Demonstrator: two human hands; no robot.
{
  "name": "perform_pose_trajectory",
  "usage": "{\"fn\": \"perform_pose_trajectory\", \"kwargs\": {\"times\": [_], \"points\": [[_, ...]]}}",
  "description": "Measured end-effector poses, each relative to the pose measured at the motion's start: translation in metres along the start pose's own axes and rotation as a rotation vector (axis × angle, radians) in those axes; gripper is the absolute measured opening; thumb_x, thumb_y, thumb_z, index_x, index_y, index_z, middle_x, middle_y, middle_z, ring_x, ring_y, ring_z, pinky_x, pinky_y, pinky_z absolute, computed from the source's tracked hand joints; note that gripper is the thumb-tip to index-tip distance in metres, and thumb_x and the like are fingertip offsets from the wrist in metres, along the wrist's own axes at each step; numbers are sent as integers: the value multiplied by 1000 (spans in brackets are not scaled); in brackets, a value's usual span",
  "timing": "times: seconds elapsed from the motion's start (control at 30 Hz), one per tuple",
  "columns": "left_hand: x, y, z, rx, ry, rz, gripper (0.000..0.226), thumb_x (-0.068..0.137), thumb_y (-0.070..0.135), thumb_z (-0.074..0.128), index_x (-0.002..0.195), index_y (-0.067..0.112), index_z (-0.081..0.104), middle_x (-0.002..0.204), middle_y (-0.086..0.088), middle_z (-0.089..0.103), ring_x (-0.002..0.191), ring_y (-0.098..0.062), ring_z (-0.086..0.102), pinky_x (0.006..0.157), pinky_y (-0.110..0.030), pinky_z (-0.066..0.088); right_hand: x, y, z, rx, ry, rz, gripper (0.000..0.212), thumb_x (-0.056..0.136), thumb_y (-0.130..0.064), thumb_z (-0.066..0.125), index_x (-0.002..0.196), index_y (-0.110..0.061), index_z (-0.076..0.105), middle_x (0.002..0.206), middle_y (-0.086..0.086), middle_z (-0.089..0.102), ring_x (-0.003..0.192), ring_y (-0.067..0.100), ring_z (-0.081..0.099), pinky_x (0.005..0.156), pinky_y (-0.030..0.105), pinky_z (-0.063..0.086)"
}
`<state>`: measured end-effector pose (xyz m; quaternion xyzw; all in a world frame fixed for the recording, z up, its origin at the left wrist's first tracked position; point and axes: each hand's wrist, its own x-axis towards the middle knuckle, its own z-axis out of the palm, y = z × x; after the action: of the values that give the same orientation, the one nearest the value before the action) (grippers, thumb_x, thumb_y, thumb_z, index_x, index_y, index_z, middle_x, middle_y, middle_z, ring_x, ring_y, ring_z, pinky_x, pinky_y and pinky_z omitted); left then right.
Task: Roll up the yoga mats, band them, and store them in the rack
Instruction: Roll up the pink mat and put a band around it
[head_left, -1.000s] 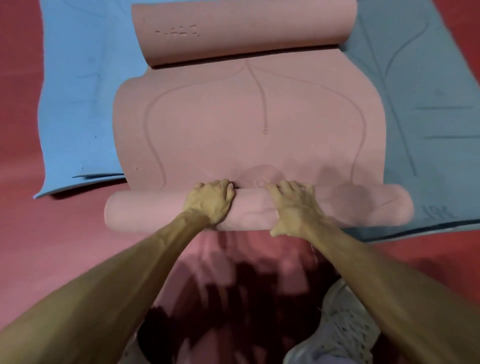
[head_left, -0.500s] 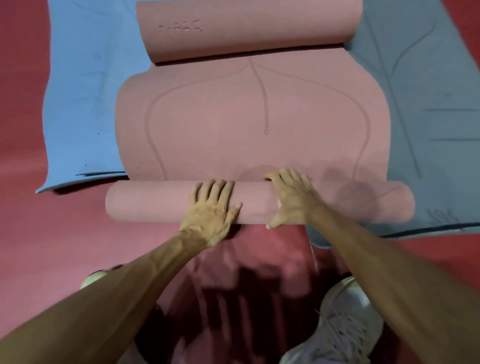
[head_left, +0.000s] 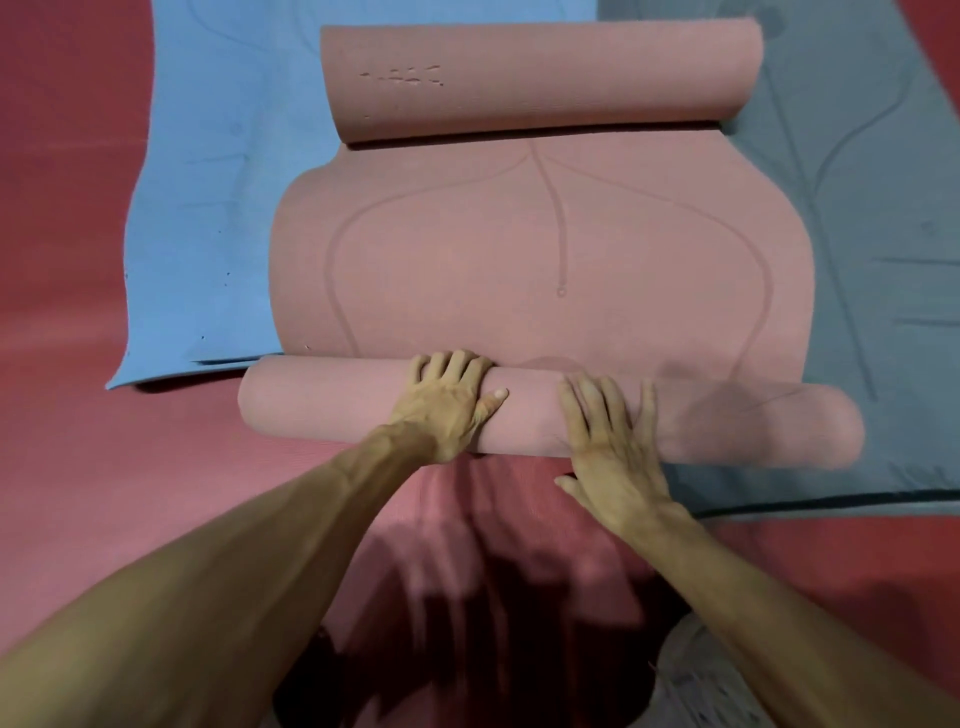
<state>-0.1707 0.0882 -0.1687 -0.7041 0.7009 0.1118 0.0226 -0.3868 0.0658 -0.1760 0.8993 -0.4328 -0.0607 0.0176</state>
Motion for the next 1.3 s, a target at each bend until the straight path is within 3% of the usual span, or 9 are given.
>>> {"fn": "perform_pose_trajectory", "kwargs": {"times": [0.1,0.17,0.37,0.53,0.7,0.83,0.93,1.13,1.3], "points": [[4,-1,-1,-13,-23,-3,79,85,62,-5,137,23,39,132,2,45,120,-22,41,104,-37,21,3,-2,4,1,-28,38,143,30,-54,92,145,-6,22,141,15,41,131,38,37,108,71,16],[7,-2,-2,-39,-60,-21,67,92,61,5,137,24,39,133,2,44,122,-22,39,105,-38,22,9,0,5,13,-18,43,142,27,-53,92,143,-6,25,136,16,44,127,38,40,106,70,22],[7,6,-9,-121,-143,-97,50,101,50,18,136,25,42,135,0,46,125,-23,41,105,-39,27,32,20,-6,-12,65,-61,110,27,-23,94,127,-8,51,113,11,57,97,32,57,86,57,44],[-8,10,-20,-104,-94,-78,48,103,43,20,139,20,41,137,-2,48,126,-23,43,107,-35,26,49,33,-35,105,-275,-105,95,61,-35,83,140,-22,32,125,-1,47,116,23,48,100,46,33],[-48,21,-25,63,-25,-63,66,95,44,4,141,16,42,133,-5,50,123,-24,45,110,-39,26,41,41,-54,247,-498,-70,86,52,-39,84,127,-21,45,118,0,55,110,25,54,95,43,44],[-81,32,-13,72,21,-108,56,96,40,18,132,14,53,125,-8,58,114,-27,52,105,-46,35,29,36,-60,342,-639,-66,76,41,-39,89,107,-23,55,97,-5,63,92,21,59,83,37,51],[-94,33,-6,52,33,-113,52,95,39,23,124,14,58,116,-5,62,106,-26,56,99,-43,39,21,29,-58,360,-681,-65,82,39,-40,89,113,-28,55,101,-5,63,92,19,59,83,37,52],[-84,27,4,49,-15,-94,52,93,44,25,119,16,59,112,-4,63,103,-27,58,93,-44,43,20,24,-46,310,-714,-75,95,46,-44,87,127,-23,43,117,-4,52,111,22,50,93,43,43],[-62,19,3,46,-87,-46,69,89,51,-2,134,25,43,129,1,51,118,-23,47,103,-40,31,17,26,-41,237,-560,-82,110,50,-57,84,142,-25,34,131,-1,44,124,22,38,106,39,32]]}}
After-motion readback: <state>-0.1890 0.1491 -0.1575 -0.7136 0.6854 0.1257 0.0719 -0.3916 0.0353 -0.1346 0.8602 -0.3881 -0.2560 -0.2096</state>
